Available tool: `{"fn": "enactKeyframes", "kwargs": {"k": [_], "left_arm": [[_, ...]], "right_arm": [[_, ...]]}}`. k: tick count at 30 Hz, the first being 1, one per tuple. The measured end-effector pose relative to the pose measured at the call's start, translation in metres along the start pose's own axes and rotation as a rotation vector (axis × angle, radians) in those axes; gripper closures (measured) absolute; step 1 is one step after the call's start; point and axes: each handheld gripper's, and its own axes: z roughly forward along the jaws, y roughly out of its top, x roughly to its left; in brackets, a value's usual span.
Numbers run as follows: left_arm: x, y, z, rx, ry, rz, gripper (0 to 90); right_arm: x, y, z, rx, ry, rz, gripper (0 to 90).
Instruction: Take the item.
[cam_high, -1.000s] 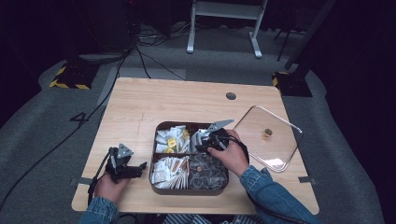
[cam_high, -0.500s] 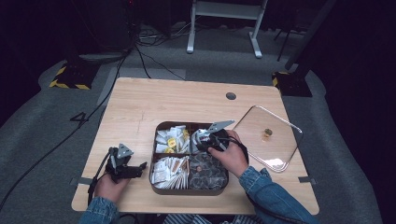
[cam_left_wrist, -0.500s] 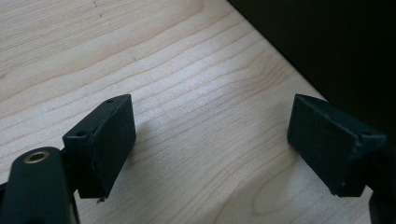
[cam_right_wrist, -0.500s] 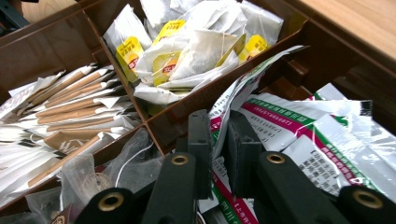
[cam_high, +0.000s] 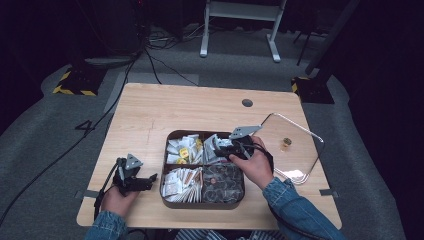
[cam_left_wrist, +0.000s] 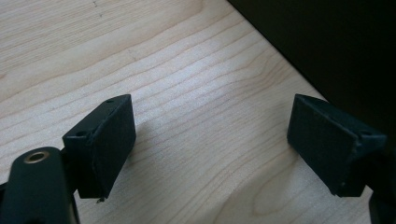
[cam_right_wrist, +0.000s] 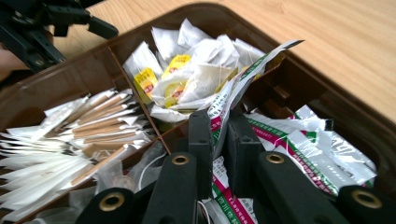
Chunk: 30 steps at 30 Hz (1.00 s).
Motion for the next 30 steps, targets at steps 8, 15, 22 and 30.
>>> {"fn": "enactKeyframes", "kwargs": {"k": [8,15,22,30], "left_arm": [[0.000,0.000,0.000,0.000,0.000,0.001,15.8],[0.000,0.000,0.000,0.000,0.000,0.001,15.8],[0.000,0.000,0.000,0.000,0.000,0.001,15.8],[0.000,0.000,0.000,0.000,0.000,0.001,15.8]], "right_arm": [[0.002,0.003,-0.023,-0.038,-0.004,-0.018,82.9],[-0.001,0.002,-0.043,-0.061,-0.009,-0.015,82.9],[-0.004,-0.004,-0.064,-0.083,-0.024,-0.003,82.9],[-0.006,-0.013,-0.087,-0.093,-0.035,0.005,82.9]]}}
